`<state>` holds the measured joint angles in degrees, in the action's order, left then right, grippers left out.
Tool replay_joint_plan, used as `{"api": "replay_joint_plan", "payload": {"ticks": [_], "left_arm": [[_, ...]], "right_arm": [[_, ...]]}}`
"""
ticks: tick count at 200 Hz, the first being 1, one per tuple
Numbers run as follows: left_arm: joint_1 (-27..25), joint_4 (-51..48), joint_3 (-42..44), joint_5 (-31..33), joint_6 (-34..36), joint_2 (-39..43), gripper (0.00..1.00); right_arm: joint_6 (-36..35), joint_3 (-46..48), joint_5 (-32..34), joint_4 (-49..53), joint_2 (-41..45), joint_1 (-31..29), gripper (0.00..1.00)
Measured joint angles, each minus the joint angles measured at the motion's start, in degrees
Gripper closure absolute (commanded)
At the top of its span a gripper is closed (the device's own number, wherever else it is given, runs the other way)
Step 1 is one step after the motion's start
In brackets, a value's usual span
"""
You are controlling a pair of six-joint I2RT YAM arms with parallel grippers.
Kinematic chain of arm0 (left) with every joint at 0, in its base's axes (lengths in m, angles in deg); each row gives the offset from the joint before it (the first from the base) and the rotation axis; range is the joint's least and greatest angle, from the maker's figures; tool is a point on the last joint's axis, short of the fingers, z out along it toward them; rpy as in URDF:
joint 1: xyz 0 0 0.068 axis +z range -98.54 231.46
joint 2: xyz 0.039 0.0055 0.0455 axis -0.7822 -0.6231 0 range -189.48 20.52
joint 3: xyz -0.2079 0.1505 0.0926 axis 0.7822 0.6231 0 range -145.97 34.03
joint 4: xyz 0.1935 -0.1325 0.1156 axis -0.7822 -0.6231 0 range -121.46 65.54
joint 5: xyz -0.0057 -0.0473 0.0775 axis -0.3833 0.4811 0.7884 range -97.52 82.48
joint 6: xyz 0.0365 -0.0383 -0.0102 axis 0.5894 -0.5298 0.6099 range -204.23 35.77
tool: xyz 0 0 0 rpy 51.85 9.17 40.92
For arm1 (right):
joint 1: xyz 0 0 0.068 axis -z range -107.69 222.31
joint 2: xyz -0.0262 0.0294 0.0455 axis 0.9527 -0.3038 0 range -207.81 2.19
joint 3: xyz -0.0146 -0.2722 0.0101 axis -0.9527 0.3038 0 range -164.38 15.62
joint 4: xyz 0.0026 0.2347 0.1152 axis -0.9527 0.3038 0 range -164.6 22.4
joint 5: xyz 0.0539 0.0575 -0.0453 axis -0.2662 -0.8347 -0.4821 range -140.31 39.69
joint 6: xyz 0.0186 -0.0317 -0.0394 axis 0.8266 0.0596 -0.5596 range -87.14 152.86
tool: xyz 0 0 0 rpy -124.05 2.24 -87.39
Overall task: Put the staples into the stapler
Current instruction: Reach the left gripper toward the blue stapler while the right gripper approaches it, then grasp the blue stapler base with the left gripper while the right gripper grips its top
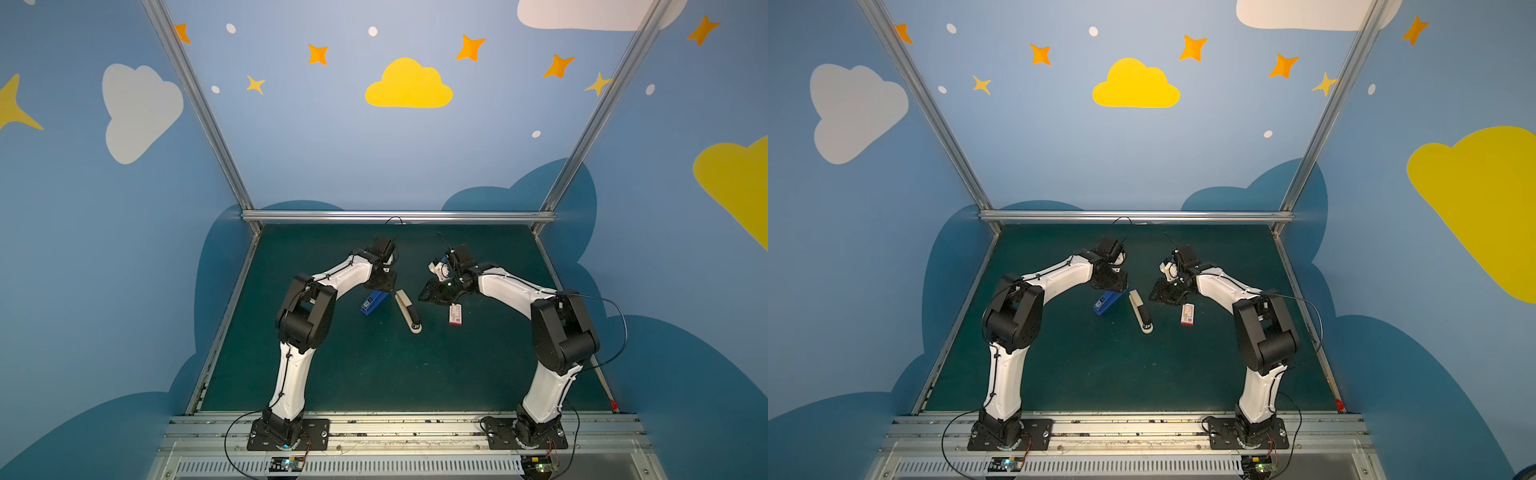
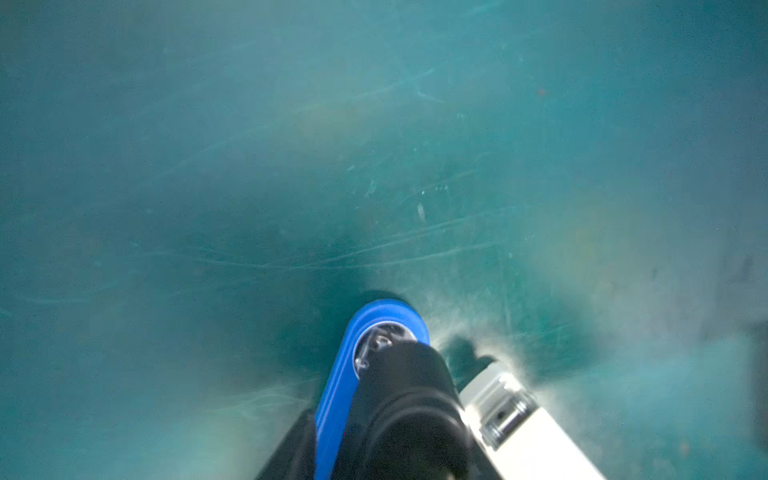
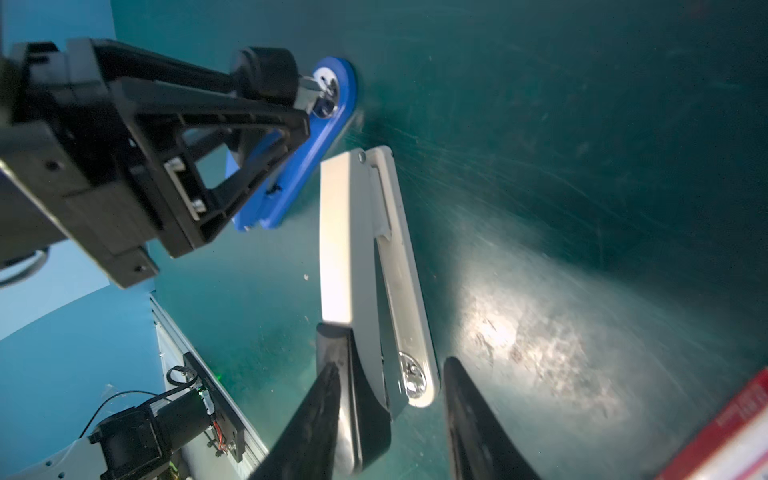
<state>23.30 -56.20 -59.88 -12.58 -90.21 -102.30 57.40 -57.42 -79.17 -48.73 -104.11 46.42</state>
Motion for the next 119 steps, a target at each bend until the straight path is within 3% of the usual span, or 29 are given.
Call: {"api": "replay_joint_plan", "payload": {"ticks": [41, 66, 119], "left_arm": [[-0.7, -1.0, 0.0, 2.0, 1.7, 0.0, 0.86], [-0.9, -0.7, 0.8, 3.5, 2.4, 0.6, 0.95], [-0.4, 0.0, 10.0, 7.6, 3.0, 6.9, 0.96]], "right_arm": [[0.4, -5.5, -2.5, -0.2, -5.5, 0.7, 0.58], [1.0, -11.0, -4.6, -0.6, -9.9, 1.4, 0.57], [2.2, -29.4, -11.2, 1.5, -23.6, 2.2, 0.64]]}}
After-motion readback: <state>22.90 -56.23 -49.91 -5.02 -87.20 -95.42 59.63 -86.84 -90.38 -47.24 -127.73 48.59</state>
